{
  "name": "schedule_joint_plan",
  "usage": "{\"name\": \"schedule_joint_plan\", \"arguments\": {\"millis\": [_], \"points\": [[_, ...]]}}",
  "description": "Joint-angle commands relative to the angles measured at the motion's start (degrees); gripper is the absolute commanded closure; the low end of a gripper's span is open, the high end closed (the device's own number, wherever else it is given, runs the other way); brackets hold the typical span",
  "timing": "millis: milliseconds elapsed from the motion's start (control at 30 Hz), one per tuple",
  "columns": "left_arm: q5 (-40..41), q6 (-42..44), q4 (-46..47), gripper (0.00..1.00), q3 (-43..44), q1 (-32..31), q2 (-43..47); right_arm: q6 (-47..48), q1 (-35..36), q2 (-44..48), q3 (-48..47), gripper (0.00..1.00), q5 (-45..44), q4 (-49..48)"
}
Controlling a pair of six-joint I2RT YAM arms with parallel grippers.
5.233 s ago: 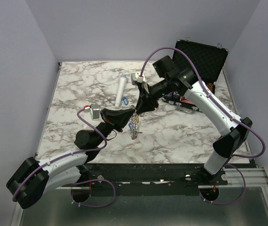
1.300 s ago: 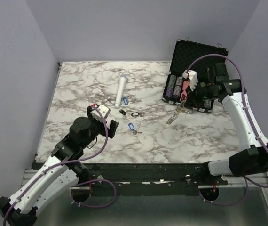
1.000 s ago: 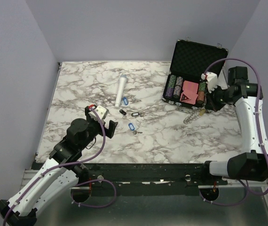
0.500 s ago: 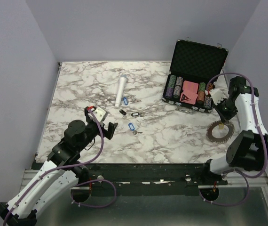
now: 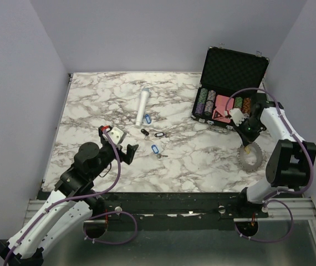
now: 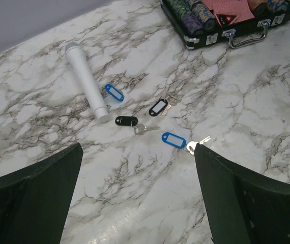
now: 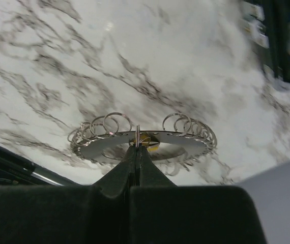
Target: Put the keys on the keyring
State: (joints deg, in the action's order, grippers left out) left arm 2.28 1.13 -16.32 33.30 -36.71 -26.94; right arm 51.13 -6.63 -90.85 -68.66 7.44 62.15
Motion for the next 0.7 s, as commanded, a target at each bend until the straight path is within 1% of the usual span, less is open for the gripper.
{"name": "schedule_joint_plan", "arguments": {"millis": [0,67,100,133,167,233,300,400,467,500,567,633,667], "points": [[0.09,0.81,-0.38,0.01,-0.52,0.32,-0.04,-1.65,2.06,1.46,5.11,0.99,3.98,-1.33],[0.09,0.90,-0.30,0.01,-0.52,0.41,-0.04,-1.39,2.15,2.69,6.96,0.93,5.73,-1.33],[0.00,0.81,-0.21,0.01,-0.52,0.32,-0.13,-1.56,2.06,3.22,7.40,0.88,6.26,-1.33],[-0.09,0.46,-0.29,0.01,-0.43,0.41,-0.13,-1.83,2.06,4.09,7.66,0.80,6.79,-1.24],[-0.26,0.20,-0.21,0.01,-0.51,0.32,-0.04,-2.26,2.15,4.88,7.23,0.71,7.06,-1.07],[-0.87,-0.86,0.49,0.01,-0.78,0.41,0.04,-4.36,2.06,7.08,5.04,0.55,7.32,-1.59],[-2.28,-3.49,1.72,0.01,-0.69,1.11,-0.04,-6.12,2.15,9.71,1.45,0.45,10.12,-1.51],[-8.50,-8.67,4.62,0.01,-0.43,4.61,-0.57,-10.51,2.06,12.79,-3.57,0.40,19.42,-2.03],[-13.51,-13.67,6.03,0.01,0.71,8.65,-1.80,-13.58,2.06,15.25,-5.94,0.38,26.27,-3.87],[-15.80,-16.83,6.90,0.01,1.58,10.76,-2.32,-15.69,1.98,16.83,-6.39,0.37,28.83,-6.05],[-21.60,-21.84,7.79,0.01,3.69,16.38,-3.12,-21.05,1.89,20.34,-6.31,0.32,32.36,-11.84],[-25.30,-25.28,6.92,0.01,6.50,20.95,-4.08,-27.63,1.45,24.38,-5.78,0.23,33.69,-19.83],[-26.01,-25.90,5.78,0.01,8.26,22.98,-4.61,-32.37,0.49,26.93,-5.08,0.16,34.73,-25.18]]}}
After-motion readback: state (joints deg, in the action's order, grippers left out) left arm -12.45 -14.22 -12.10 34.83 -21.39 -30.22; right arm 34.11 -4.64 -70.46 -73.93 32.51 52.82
